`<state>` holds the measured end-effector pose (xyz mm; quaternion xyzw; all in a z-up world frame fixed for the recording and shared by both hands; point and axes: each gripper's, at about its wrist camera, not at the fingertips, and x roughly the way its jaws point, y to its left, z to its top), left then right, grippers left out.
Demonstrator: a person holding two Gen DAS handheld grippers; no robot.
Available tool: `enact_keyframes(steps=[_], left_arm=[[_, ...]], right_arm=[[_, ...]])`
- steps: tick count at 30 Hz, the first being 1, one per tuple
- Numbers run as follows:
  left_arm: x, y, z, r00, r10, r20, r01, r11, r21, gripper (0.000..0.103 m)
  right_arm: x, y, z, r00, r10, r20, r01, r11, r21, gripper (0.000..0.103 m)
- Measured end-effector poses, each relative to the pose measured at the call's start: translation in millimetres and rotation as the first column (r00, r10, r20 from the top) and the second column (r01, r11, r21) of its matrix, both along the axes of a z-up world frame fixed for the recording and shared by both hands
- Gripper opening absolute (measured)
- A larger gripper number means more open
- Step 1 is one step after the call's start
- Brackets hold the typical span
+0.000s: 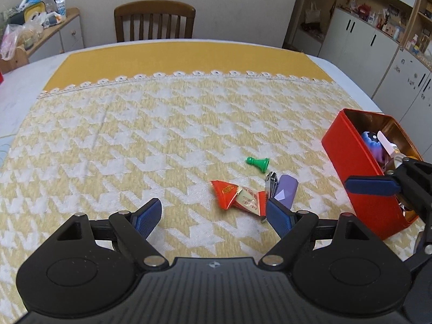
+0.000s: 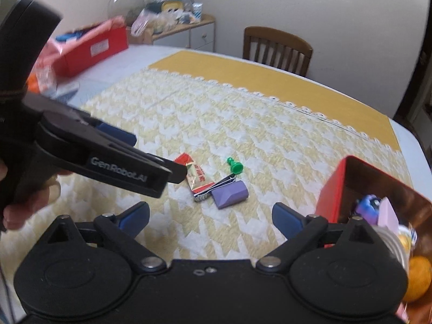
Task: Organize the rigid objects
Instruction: 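Grasp the red candy wrapper with the left tool while the right tool grasps the purple block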
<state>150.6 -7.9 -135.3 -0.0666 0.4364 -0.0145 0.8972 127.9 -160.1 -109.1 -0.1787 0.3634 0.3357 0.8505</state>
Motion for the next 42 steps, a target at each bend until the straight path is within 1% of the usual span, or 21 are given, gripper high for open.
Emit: enact_keyframes(steps=[2,4,6,9,12,13,14,15,18,21,23,25,27,29,34,38,42], left_arm=[[4,-1,-3,1.0,-0.011,-0.001,0.011,1.0,-0.008,0.084],[8,-3,-5,1.0,-0.024,-0.002,0.024,1.0,-0.012,0.084],[12,-5,-8,1.0,-0.03,-0.005,0.03,1.0,-0.009,0.084],[17,-7,-13,1.0,-0.025,-0.01,0.025,1.0,0.0,0.084],[22,-5,-17,1.0,-0.017,-0.02,0.016,1.0,-0.016,0.083],[22,-5,-18,1.0,-0.017,-0.019,0.017,1.0,-0.02,0.082],[22,-5,-19,1.0,-0.022,-0.018,0.021,1.0,-0.02,0.077],[22,-5,-20,0.999,-0.028,-0.019,0.027,0.999,-0.019,0.074],[23,-9,-21,0.999,-0.042,-0.012,0.042,0.999,-0.011,0.068],[24,-10,-21,0.999,-0.047,-0.005,0.047,0.999,-0.015,0.058],[24,-12,-20,0.998,-0.056,-0.002,0.056,0.998,-0.022,0.046],[24,-13,-20,0.998,-0.068,0.001,0.068,0.997,-0.026,0.038],[24,-14,-20,0.998,-0.069,0.003,0.069,0.997,-0.029,0.036],[25,-14,-22,0.997,-0.072,0.002,0.072,0.997,-0.04,0.027],[24,-16,-23,0.998,-0.066,0.01,0.066,0.997,-0.035,0.025],[22,-16,-20,0.999,-0.053,0.013,0.053,0.998,-0.037,0.024],[16,-12,-14,1.0,-0.027,0.016,0.028,0.998,-0.056,0.024]], right_arm=[[4,4,-5,1.0,0.001,-0.002,-0.001,1.0,-0.021,0.091],[7,7,-10,1.0,0.0,0.007,0.0,0.999,-0.046,0.086],[11,8,-15,1.0,-0.011,0.009,0.012,0.997,-0.072,0.076],[20,8,-19,0.999,-0.038,-0.004,0.038,0.996,-0.075,0.069],[26,8,-23,0.999,-0.046,0.001,0.046,0.995,-0.092,0.06],[28,9,-25,0.999,-0.048,-0.006,0.048,0.994,-0.095,0.057],[30,9,-27,0.999,-0.051,-0.012,0.05,0.994,-0.095,0.055],[31,9,-28,0.999,-0.052,-0.013,0.05,0.994,-0.094,0.053],[34,11,-30,0.999,-0.047,-0.006,0.046,0.995,-0.091,0.05],[39,13,-30,0.999,-0.049,-0.006,0.048,0.995,-0.085,0.047],[41,14,-31,0.999,-0.04,-0.009,0.039,0.996,-0.079,0.044],[42,15,-31,0.999,-0.034,-0.008,0.033,0.997,-0.075,0.043],[42,15,-31,1.0,-0.023,-0.008,0.022,0.997,-0.07,0.039],[41,16,-31,1.0,-0.011,-0.008,0.01,0.998,-0.066,0.038],[43,15,-31,1.0,-0.015,-0.017,0.014,0.999,-0.052,0.037],[40,10,-30,0.999,-0.038,-0.018,0.037,0.998,-0.041,0.037],[36,2,-24,0.998,-0.067,-0.018,0.067,0.997,-0.026,0.037]])
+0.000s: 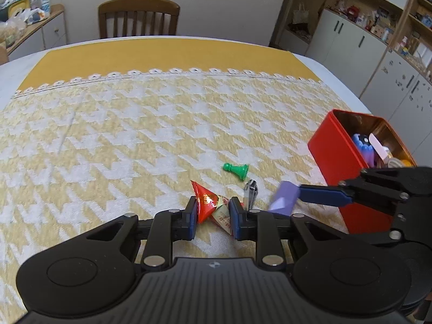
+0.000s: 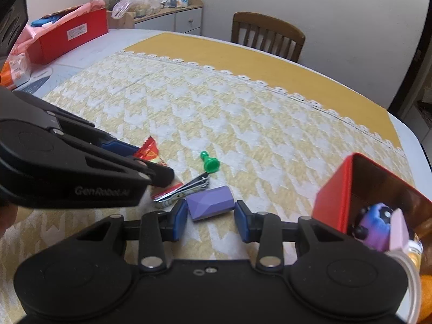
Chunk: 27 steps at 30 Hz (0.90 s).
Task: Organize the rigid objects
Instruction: 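Grasp the red candy wrapper with the left tool while the right tool grasps the purple block, then carry the candy wrapper with the left tool while the right tool carries the purple block over the tin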
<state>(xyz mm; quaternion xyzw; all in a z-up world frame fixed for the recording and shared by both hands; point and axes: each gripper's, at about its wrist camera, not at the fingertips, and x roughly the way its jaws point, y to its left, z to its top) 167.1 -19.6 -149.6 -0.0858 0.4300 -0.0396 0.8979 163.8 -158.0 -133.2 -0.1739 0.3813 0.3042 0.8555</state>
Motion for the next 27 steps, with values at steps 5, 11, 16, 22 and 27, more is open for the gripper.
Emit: enact_keyframes(steps=[5,11,16,22,27], left_arm=[[-12,7,15,1.0,0.029,0.01,-0.029,0.999,-0.023,0.024],[-25,8,38,0.998,0.052,0.026,-0.05,0.997,-0.06,0.024],[-35,-4,58,0.998,0.033,0.049,-0.03,0.998,-0.06,0.024],[-39,-25,76,0.998,-0.008,0.069,0.012,0.999,-0.052,0.024],[-38,-47,84,0.996,-0.046,0.08,0.05,0.997,-0.058,0.024]], right_arm=[[-12,-13,15,1.0,-0.011,0.003,0.011,0.999,0.038,0.037],[-22,-31,37,0.999,-0.032,0.001,0.032,0.996,0.078,0.037],[-31,-47,56,0.999,-0.035,0.011,0.034,0.994,0.102,0.037],[-38,-75,74,0.998,-0.055,0.022,0.052,0.991,0.127,0.037],[-42,-99,85,0.995,-0.095,0.027,0.09,0.986,0.143,0.037]])
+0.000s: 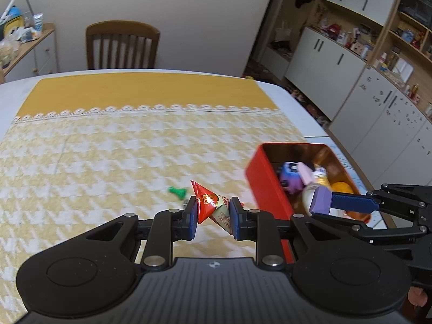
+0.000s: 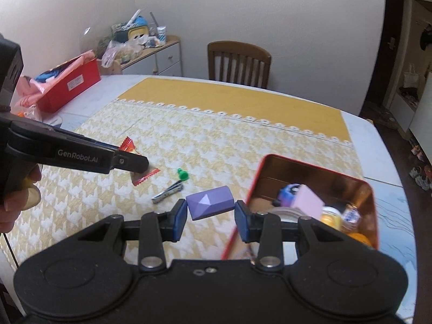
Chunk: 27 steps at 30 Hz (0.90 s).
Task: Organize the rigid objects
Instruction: 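Carry the candy wrapper with the left tool while the right tool carries the purple block over the tin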
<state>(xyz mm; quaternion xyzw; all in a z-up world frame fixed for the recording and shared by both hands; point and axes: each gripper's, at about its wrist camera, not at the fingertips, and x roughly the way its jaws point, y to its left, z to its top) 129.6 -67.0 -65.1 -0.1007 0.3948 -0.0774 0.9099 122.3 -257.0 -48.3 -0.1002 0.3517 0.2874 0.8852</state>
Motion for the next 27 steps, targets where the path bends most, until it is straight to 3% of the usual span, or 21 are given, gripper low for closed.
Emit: enact_keyframes(steps=[12,27], left_arm=[[20,-65,16,0.992,-0.121,0.028,0.121,0.993,0.003,0.024],[70,-142,19,0.963,-0.27,0.022,0.27,0.963,-0.007,0.024]], right_arm=[[-2,-60,7,0.995,-0.099,0.021,0.099,0.995,-0.01,0.037],[1,-117,-15,0.981,-0.194,-0.021,0.192,0.98,-0.058,0.037]])
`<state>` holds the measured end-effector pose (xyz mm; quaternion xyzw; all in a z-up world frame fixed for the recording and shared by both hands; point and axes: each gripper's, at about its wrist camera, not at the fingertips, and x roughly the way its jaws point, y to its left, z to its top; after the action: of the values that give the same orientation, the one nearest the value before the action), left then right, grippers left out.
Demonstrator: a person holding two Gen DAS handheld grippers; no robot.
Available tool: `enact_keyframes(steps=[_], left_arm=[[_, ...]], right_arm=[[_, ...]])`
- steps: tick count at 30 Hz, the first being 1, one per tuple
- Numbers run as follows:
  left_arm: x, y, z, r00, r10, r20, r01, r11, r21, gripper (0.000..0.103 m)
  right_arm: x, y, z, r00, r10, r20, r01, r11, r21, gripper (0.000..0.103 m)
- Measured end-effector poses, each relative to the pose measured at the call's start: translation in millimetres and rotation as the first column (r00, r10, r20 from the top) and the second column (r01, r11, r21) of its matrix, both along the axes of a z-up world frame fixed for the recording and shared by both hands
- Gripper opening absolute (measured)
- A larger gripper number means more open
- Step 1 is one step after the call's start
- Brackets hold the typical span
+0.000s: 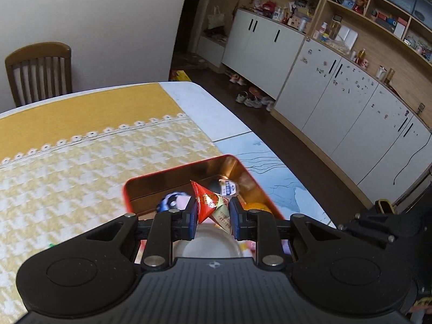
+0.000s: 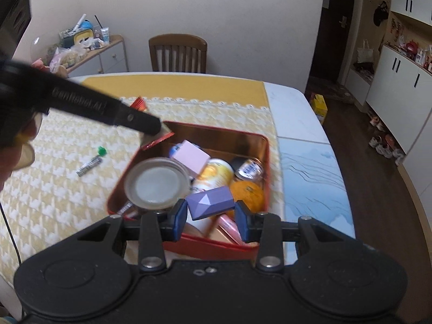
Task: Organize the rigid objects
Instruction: 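Carry the candy wrapper with the left tool while the right tool carries the purple block over the tin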
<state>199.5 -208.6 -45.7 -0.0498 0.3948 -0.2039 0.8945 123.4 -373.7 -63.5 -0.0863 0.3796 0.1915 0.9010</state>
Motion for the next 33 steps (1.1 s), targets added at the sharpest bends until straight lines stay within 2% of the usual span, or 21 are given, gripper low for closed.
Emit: enact_keyframes(steps=[5,16,33], left_arm=[[22,-15,-9,0.999,-0.012,-0.037,0.012,1.0,-0.003,0.024],[58,-34,-36,0.996,0.023,-0.086,-0.019,0.998,0.054,0.024],[87,-45,-60,0.985,0.075,-0.154,-0.057,0.992,0.115,0.024]], right_arm=[[5,-9,-9,0.999,-0.016,-0.032,0.016,1.0,-0.004,0.037],[21,-4,-23,0.997,-0.009,-0.079,0.007,1.0,-0.022,0.037],[35,-1,-35,0.992,-0.038,-0.12,0.035,0.999,-0.023,0.037]])
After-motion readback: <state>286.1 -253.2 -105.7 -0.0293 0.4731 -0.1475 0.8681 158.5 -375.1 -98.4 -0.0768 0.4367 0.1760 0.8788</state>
